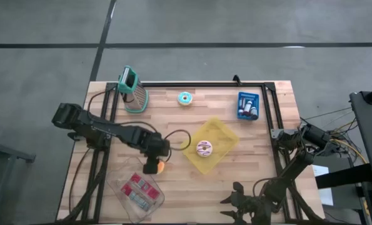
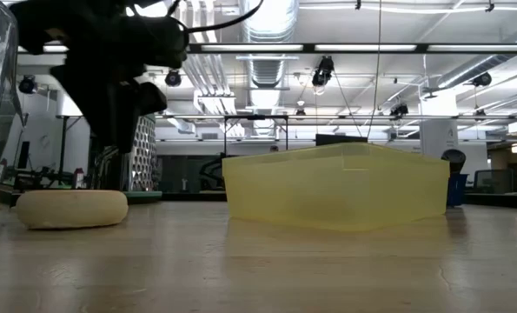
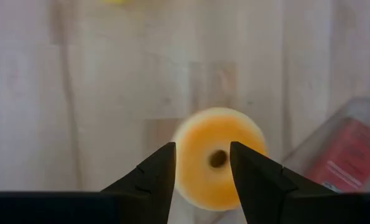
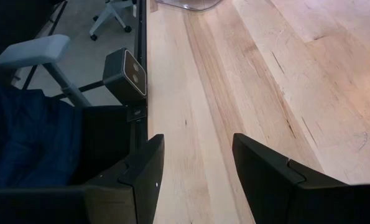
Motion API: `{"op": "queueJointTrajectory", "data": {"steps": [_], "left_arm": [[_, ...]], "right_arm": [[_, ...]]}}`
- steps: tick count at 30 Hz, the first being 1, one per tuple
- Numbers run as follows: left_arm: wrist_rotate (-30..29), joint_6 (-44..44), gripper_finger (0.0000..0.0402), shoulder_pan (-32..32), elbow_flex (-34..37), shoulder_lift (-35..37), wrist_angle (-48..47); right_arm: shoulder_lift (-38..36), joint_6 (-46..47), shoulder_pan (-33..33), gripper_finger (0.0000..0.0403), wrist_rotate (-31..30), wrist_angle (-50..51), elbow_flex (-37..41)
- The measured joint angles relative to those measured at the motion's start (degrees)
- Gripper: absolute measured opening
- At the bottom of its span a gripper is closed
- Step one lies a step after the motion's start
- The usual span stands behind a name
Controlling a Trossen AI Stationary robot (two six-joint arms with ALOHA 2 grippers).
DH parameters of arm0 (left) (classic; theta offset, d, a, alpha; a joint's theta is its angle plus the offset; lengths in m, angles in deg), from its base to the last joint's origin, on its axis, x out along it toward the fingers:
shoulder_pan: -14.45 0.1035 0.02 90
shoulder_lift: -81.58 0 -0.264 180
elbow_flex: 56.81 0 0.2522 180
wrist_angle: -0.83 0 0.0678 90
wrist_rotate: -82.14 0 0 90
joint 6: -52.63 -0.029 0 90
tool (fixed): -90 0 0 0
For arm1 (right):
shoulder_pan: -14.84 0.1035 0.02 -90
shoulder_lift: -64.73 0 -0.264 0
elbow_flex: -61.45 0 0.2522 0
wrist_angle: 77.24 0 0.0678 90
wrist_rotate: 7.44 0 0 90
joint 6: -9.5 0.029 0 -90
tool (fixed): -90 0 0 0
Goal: Pick & Place Food Item
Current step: Put the white donut into the yellow bin
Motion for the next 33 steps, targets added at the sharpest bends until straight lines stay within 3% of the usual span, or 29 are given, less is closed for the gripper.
{"op": "queueJointTrajectory", "data": {"steps": [8,21,33], "left_arm": [[-5.3,3.8,0.0156,-3.0,2.7,0.0,1.8],[-4.7,7.0,0.0156,-3.0,9.3,0.0,8.2],[-3.4,8.6,0.0156,-3.0,10.2,-0.2,8.7]], "right_arm": [[0.0,0.0,0.0,0.0187,0.0,0.0,0.0],[0.0,0.0,0.0,0.0187,0.0,0.0,0.0],[0.0,0.0,0.0,0.0187,0.0,0.0,0.0]]}}
